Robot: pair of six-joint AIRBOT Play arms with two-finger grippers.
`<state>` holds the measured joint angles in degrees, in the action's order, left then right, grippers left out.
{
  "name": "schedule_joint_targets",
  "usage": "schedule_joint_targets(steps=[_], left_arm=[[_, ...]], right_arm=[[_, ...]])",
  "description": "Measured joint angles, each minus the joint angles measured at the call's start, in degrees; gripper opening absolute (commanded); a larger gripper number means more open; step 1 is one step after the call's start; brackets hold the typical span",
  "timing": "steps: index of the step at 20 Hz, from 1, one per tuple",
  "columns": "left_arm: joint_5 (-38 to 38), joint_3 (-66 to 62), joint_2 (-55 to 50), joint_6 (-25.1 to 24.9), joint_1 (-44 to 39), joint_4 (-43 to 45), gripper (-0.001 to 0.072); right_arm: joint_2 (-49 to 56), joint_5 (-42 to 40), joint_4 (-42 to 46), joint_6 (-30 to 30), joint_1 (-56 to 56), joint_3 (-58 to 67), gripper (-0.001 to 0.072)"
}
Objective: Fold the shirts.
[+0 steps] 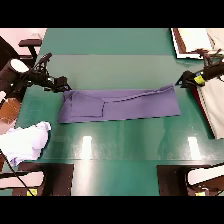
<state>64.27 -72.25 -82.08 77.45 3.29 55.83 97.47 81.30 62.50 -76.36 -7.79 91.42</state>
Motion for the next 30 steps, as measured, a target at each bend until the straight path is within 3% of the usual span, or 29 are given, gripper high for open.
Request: schedule_joint_targets(steps=[7, 9, 10, 12, 13, 14, 22, 30], left_arm=[[0.39, -1.62, -0.17, -0.31, -6.75, -4.50, 0.0025], [-2.19, -1.73, -0.37, 0.70, -10.47, -4.90, 0.0025], [-3.61, -1.75, -0.59, 1.40, -12.28, -4.96, 0.0025], [-6.40, -1.79, -1.38, 2.99, -15.98, -5.16, 0.0024], [-7.78, -1.81, -2.01, 3.87, -17.84, -5.18, 0.0024], [-8.98, -1.90, -2.75, 4.61, -19.61, -5.18, 0.0024], [-13.20, -9.16, -14.10, 6.51, -28.55, -5.33, 0.0024], [-11.50, -17.49, -24.72, 7.89, -32.39, -5.33, 0.0024]], right_arm=[[1.03, 2.64, -2.84, 4.20, -7.54, -11.74, 0.0591], [2.16, 2.27, -6.71, 5.66, -7.63, -13.81, 0.0547], [2.80, 2.03, -8.57, 6.14, -7.19, -14.43, 0.0466], [4.22, 0.44, -10.32, 6.93, -5.66, -14.75, 0.0178], [4.87, -0.20, -10.67, 7.19, -4.70, -14.45, 0.0072], [5.31, -0.76, -10.82, 7.45, -3.82, -13.90, 0.0015], [-3.08, 1.95, -13.25, 6.88, 0.57, -4.59, 0.0014], [-11.50, 2.84, -13.49, 4.35, 14.14, 9.97, 0.0014]])
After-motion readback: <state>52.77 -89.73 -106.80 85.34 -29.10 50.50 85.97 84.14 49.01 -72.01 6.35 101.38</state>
